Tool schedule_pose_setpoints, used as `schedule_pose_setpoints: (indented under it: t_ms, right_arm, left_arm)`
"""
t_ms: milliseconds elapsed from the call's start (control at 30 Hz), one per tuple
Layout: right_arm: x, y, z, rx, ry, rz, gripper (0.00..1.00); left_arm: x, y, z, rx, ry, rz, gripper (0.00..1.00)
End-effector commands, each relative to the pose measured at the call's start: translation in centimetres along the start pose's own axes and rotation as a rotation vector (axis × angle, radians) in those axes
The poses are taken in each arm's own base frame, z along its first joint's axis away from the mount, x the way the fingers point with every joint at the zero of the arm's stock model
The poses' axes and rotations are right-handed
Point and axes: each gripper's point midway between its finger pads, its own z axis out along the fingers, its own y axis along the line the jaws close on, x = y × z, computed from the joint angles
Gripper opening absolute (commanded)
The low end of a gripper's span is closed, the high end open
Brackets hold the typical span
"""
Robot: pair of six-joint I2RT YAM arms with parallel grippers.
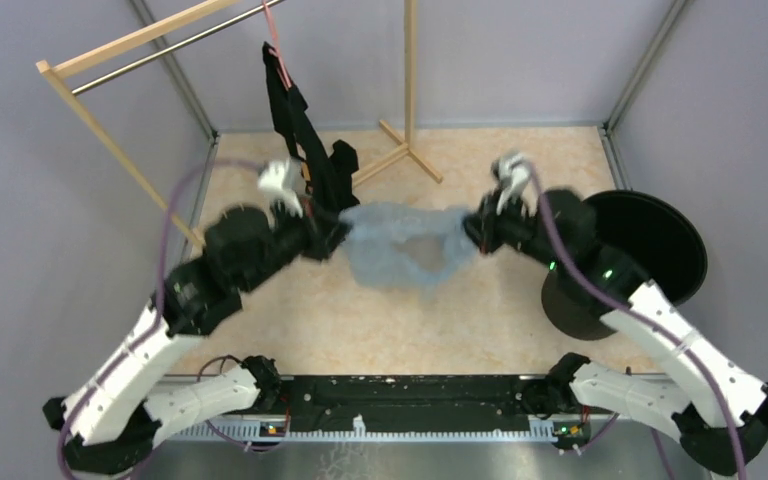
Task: Put the trash bags into the trash bin
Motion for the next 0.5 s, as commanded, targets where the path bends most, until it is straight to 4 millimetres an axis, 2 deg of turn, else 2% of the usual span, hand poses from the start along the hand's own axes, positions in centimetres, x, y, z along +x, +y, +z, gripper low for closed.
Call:
schedule_pose_setpoints:
  t_ms: [0,33,67,100,133,167,200,233,267,300,367,433,467]
  right_arm:
    - [-24.0,5.9,-10.2,-0.095,-0.523,-0.216,0.00]
    - [-26.1,7.3,-12.4,-0.142,-0.592,-0.238,0.00]
    - [-27.3,8.5,-14.2,-0.194,-0.655,-0.264,0.00]
    - [-27.6,9.3,-15.6,-0.233,-0.700,-0.287,0.00]
    - [-27.2,9.5,-16.1,-0.250,-0.726,-0.303,0.00]
    - [-26.2,9.2,-16.2,-0.246,-0.741,-0.311,0.00]
    - [-24.4,8.3,-14.9,-0.221,-0.719,-0.306,0.00]
    - [-22.2,6.8,-13.4,-0.173,-0.689,-0.282,0.00]
    - [-19.6,4.9,-11.4,-0.106,-0.635,-0.237,0.00]
    - [-16.1,3.4,-9.2,-0.067,-0.552,-0.183,0.00]
    - [-7.7,1.0,-4.2,-0.019,-0.349,-0.087,0.00]
    - [0.9,-0.1,-0.4,-0.037,-0.172,0.025,0.00]
    - [4.6,-0.2,0.8,-0.060,-0.104,0.083,0.00]
  left_arm:
    - [-21.1,-16.9,-7.9,0.470,-0.414,0.231,0.00]
    - [-23.0,-19.2,-10.2,0.564,-0.464,0.259,0.00]
    - [-24.3,-20.6,-12.4,0.639,-0.520,0.278,0.00]
    - [-24.8,-21.2,-13.7,0.681,-0.570,0.285,0.00]
    - [-24.8,-20.8,-14.6,0.694,-0.617,0.278,0.00]
    - [-22.5,-19.0,-11.9,0.645,-0.589,0.258,0.00]
    - [-20.7,-17.0,-10.4,0.598,-0.590,0.228,0.00]
    - [-18.4,-14.5,-8.7,0.533,-0.580,0.183,0.00]
    - [-15.3,-11.5,-6.1,0.452,-0.543,0.130,0.00]
    - [-12.1,-8.6,-4.0,0.375,-0.499,0.078,0.00]
    - [-3.9,-1.1,0.8,0.128,-0.326,-0.062,0.00]
    - [4.6,5.0,3.0,-0.083,-0.136,-0.219,0.00]
    - [7.4,6.6,3.3,-0.124,-0.077,-0.263,0.00]
